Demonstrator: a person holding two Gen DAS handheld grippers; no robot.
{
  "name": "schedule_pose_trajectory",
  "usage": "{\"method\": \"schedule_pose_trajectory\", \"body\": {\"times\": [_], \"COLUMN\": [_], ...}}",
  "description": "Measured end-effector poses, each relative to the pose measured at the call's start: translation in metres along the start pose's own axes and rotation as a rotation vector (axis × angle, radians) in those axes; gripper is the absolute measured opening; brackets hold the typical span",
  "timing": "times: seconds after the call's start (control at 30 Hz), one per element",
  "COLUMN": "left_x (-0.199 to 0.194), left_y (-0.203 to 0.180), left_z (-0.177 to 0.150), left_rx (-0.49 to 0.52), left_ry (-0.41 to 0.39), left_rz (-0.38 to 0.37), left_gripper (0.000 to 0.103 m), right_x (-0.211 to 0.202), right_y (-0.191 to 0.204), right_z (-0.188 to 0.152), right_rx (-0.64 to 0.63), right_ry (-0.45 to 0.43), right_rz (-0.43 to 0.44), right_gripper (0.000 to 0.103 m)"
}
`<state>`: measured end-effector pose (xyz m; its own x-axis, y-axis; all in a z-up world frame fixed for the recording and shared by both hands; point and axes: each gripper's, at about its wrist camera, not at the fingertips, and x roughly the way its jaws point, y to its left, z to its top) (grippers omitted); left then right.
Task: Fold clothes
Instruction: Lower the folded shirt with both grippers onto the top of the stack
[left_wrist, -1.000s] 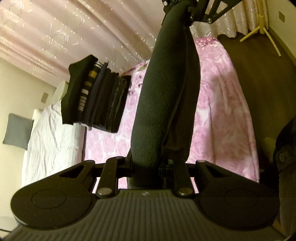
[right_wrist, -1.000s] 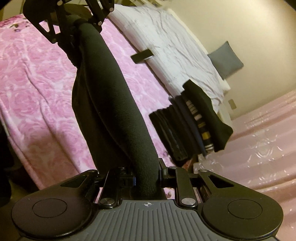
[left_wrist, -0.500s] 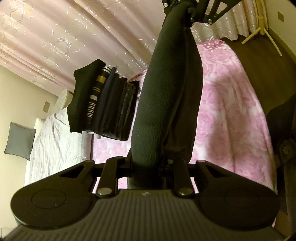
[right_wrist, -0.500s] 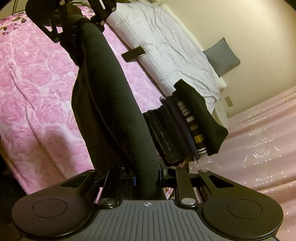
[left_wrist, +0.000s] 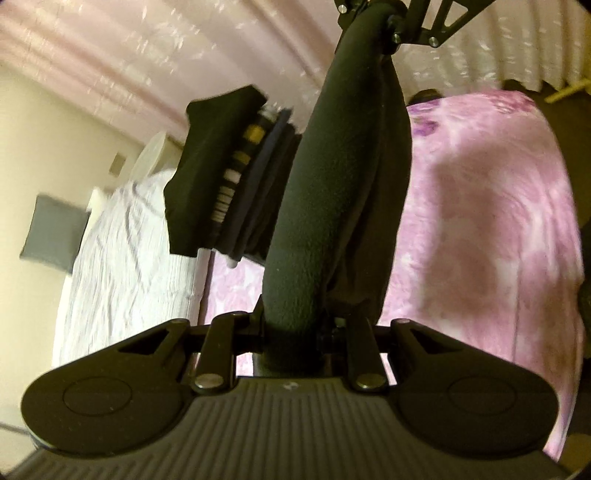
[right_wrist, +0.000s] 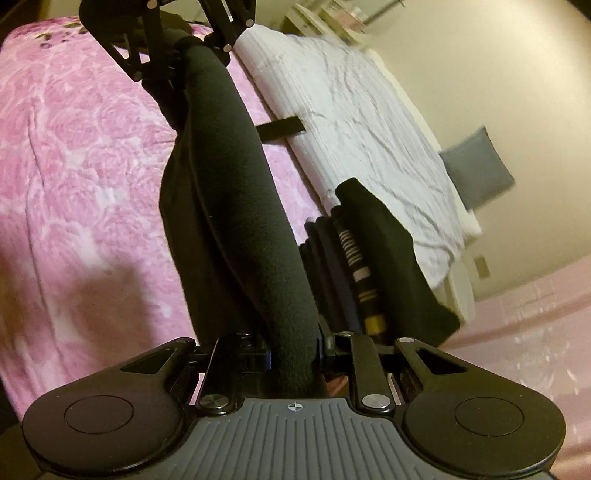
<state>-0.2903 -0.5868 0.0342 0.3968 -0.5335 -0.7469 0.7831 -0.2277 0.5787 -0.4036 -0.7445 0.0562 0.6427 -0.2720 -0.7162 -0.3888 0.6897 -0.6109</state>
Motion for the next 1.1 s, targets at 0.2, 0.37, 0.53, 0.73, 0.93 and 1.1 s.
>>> {"method": "schedule_pose_trajectory", "body": {"times": [0.2,0.37,0.53,0.73,0.93,1.1], "left_x": [0.029,0.038,0.045,0.05,0.043,0.051], "left_y": [0.017,0.024,0.032,0.045,0.099,0.175], "left_z": [0.036,0.048,0.053,0.06,0.08,0.119], "left_rx": [-0.07,-0.049,-0.008,0.047,0.05,0.044], "left_ry": [0.058,0.049,0.022,-0.012,-0.089,-0.145], "left_rz": [0.01,0.003,-0.01,-0.037,-0.037,0.088], "left_gripper": [0.019,0.019,0.019,0.019,0.019,0.019], "right_x": [0.019,0.02,0.02,0.017,0.008,0.016], "right_y": [-0.036,-0.047,-0.054,-0.069,-0.144,-0.232], "right_z": [-0.025,-0.032,-0.031,-0.029,-0.021,-0.01], "right_rx": [-0.034,-0.014,0.011,0.05,0.139,0.17], "right_ry": [-0.025,-0.007,0.024,0.055,0.002,-0.053], "right_rz": [0.028,0.027,0.03,0.04,-0.012,-0.125], "right_gripper": [0.019,0.019,0.019,0.019,0.019,0.019]}}
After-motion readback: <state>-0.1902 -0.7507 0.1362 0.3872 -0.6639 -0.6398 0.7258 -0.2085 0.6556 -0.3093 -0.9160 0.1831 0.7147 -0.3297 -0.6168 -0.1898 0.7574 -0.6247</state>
